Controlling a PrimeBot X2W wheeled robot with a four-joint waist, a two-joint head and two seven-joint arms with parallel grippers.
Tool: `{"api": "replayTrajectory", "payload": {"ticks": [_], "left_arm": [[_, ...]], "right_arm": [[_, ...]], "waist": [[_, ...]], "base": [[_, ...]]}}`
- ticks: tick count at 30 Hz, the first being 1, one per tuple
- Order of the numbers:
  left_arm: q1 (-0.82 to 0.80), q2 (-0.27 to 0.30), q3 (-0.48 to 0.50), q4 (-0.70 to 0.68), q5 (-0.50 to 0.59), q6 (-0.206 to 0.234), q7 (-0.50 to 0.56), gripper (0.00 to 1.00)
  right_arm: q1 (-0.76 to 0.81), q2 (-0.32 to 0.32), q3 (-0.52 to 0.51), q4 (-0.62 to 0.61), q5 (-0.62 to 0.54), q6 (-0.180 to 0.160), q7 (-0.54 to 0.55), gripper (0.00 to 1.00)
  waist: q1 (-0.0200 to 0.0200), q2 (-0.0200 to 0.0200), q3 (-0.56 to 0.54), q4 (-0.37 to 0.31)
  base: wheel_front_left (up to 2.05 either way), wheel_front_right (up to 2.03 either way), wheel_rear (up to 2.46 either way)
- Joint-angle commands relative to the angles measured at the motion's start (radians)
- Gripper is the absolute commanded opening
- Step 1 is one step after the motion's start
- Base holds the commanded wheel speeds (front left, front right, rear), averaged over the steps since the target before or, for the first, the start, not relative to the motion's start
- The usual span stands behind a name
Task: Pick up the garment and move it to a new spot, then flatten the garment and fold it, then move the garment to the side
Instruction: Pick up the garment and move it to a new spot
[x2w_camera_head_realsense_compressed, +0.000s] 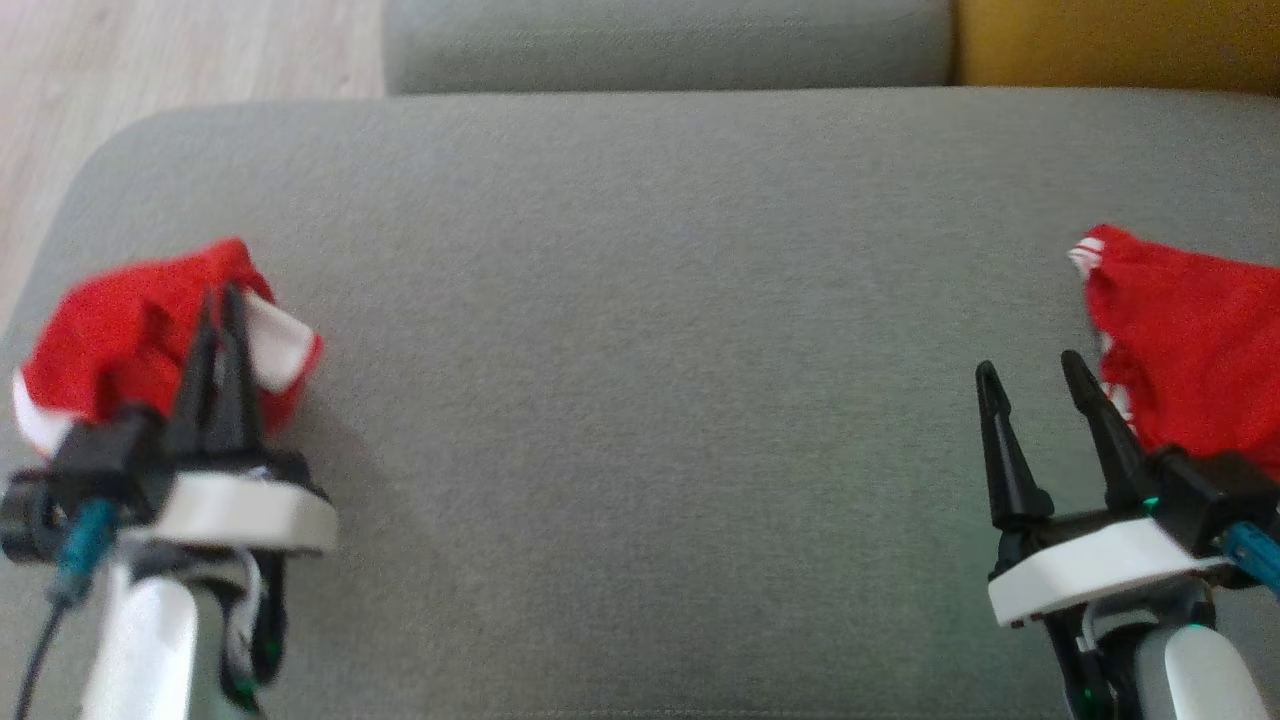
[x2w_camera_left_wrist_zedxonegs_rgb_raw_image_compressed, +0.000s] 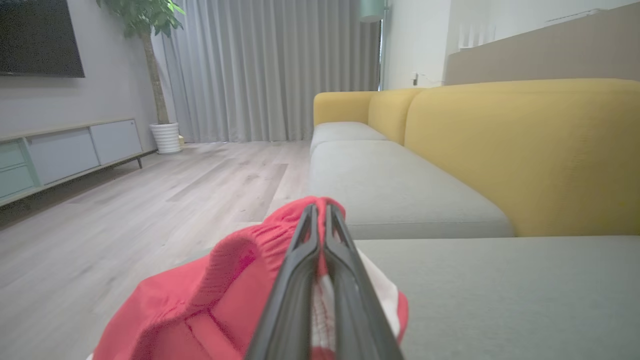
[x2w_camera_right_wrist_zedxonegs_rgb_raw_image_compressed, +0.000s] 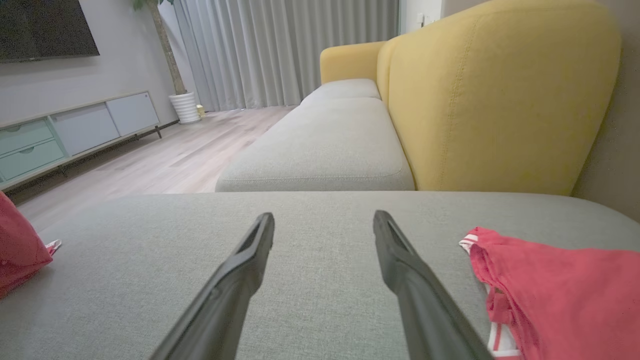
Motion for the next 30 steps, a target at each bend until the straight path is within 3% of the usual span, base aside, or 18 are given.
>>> {"api": "replayTrajectory", "payload": {"ticks": [1, 5, 9, 19, 24, 30], "left_arm": [[-0.014, 0.012, 0.021, -0.072, 0.011, 0.005, 0.012, 0.00], [0.039, -0.024, -0.034, -0.144, 0.000, -0.004, 0.046, 0.00], [0.034, -0.054, -0.098, -0.129, -0.007, -0.028, 0.061, 0.00], [-0.150, -0.109, -0.271, 0.027, -0.016, -0.116, 0.034, 0.00], [-0.262, -0.122, -0.344, 0.106, -0.015, -0.137, 0.019, 0.00], [-0.352, -0.129, -0.453, 0.235, -0.041, -0.163, 0.053, 0.00]], "right_arm": [[-0.015, 0.000, 0.026, -0.032, 0.009, 0.007, -0.004, 1.00], [-0.003, 0.001, 0.030, -0.036, 0.009, 0.007, 0.000, 1.00], [-0.015, 0.001, 0.045, -0.045, 0.013, 0.007, 0.000, 1.00], [-0.051, 0.001, 0.060, -0.027, 0.050, 0.007, -0.033, 1.00], [-0.088, 0.001, 0.085, -0.008, 0.068, 0.007, -0.056, 1.00], [-0.114, 0.001, 0.090, 0.018, 0.087, 0.007, -0.085, 1.00]], "waist": [[0.0000, -0.0001, -0.033, -0.042], [0.0000, -0.0001, -0.043, -0.087], [0.0000, -0.0001, -0.026, -0.147], [0.0000, -0.0001, 0.065, -0.293], [0.0000, -0.0001, 0.118, -0.368], [0.0000, -0.0001, 0.172, -0.411]], "base": [[0.00, 0.00, 0.00], [0.00, 0.00, 0.00], [0.00, 0.00, 0.00], [0.00, 0.00, 0.00], [0.00, 0.00, 0.00], [0.00, 0.00, 0.00]]}}
